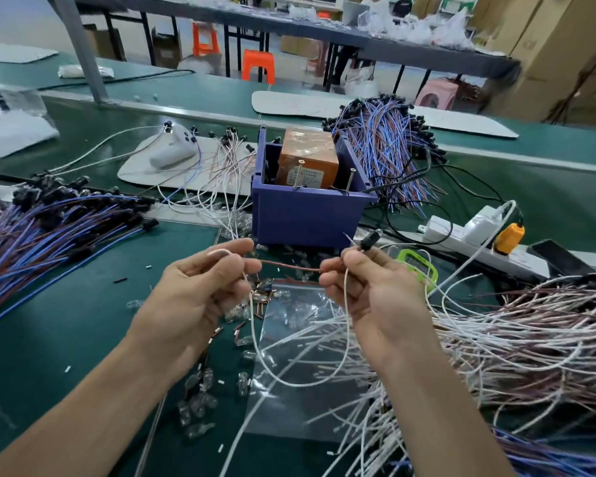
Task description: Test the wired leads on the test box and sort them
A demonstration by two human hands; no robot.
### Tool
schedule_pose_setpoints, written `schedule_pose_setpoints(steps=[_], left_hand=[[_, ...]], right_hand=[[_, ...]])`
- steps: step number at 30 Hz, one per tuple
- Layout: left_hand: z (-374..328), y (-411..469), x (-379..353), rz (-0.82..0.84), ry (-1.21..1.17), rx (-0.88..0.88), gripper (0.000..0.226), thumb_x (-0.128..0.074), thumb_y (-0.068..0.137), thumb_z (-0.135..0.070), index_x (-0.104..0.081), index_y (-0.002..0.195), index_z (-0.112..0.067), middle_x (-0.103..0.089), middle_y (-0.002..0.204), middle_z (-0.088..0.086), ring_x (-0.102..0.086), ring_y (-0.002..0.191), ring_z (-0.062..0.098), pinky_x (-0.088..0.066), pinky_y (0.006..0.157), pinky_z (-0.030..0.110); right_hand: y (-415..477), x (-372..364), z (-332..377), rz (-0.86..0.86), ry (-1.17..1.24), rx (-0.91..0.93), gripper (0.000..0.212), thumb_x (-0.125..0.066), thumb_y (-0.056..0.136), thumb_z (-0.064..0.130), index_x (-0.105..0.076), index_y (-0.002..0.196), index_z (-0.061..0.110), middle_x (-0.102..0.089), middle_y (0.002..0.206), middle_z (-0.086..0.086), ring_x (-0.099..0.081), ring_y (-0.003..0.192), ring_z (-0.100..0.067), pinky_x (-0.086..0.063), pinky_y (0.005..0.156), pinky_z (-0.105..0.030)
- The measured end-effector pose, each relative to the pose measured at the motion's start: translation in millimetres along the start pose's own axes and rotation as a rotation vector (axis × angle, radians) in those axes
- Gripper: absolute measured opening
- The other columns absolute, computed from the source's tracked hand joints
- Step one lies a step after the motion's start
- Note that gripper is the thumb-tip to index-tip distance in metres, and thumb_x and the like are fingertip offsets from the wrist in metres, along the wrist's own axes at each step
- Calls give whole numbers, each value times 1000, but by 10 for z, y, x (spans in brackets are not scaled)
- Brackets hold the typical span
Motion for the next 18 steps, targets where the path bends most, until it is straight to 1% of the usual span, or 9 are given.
schedule_pose_setpoints(steps=[1,3,6,8,9,10,13,15,18], left_hand=[[-1,7,-3,-3,-53,18,19,-75,77,-19,-84,93,-17,-76,86,7,-63,56,6,-49,51,12],[-1,14,-10,41,-120,45,20,-84,71,-25,-84,89,-16,-76,84,5,-63,56,4,-49,50,12],[-3,-34,-72,187,-36,86,52,-101,53,-36,-84,95,-13,-77,82,6,-64,54,6,-54,55,15],[23,-74,-148,303,68,110,54,-98,59,-38,-82,103,-12,-76,81,7,-63,54,8,-54,57,16],[34,-88,-176,340,100,119,49,-95,64,-36,-82,105,-12,-75,80,7,-62,54,8,-54,57,16],[48,-93,-193,362,118,124,41,-91,70,-31,-81,106,-12,-74,78,7,-60,53,8,-52,56,15],[52,-93,-200,350,119,133,26,-80,79,-18,-82,105,-13,-73,76,6,-58,51,7,-51,54,15],[30,-89,-205,332,101,124,27,-75,81,-22,-82,105,-13,-71,75,5,-57,51,6,-49,53,14],[3,-101,-231,335,97,95,29,-67,84,-26,-82,105,-11,-69,72,5,-56,54,4,-45,50,11]], right_hand=[[-12,-8,18,30,-68,31,19,-55,98,-3,-64,85,8,-70,71,-15,-63,54,-19,-54,52,-24],[-47,-55,54,163,-261,121,28,-56,94,-8,-69,80,12,-66,68,-10,-59,61,-19,-51,60,-23],[-170,-232,5,428,-580,181,29,-56,86,-10,-70,76,14,-66,67,-6,-67,76,-17,-51,80,-15],[-231,-318,-91,520,-595,130,35,-50,86,-16,-66,74,12,-68,78,-10,-71,86,-24,-58,85,-29],[-254,-360,-144,546,-584,111,38,-47,88,-20,-64,73,11,-68,82,-11,-71,86,-25,-60,82,-34],[-270,-388,-188,546,-568,105,40,-45,88,-23,-62,72,9,-67,81,-10,-68,81,-22,-59,75,-33],[-269,-396,-275,441,-442,77,47,-38,77,-29,-57,69,13,-64,71,-6,-54,60,-18,-47,57,-26],[-269,-384,-301,362,-374,66,48,-42,78,-22,-68,73,18,-66,72,-5,-48,55,-16,-41,50,-22],[-289,-410,-302,341,-443,118,33,-58,94,1,-80,97,26,-74,77,5,-54,54,-2,-41,51,-13]])
Point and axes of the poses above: each hand's wrist, its own y-axis towards the middle knuckle, its own x-axis out of the back of the hand, z = x × y, the point moved 5 cm from there along y, towards the middle knuckle
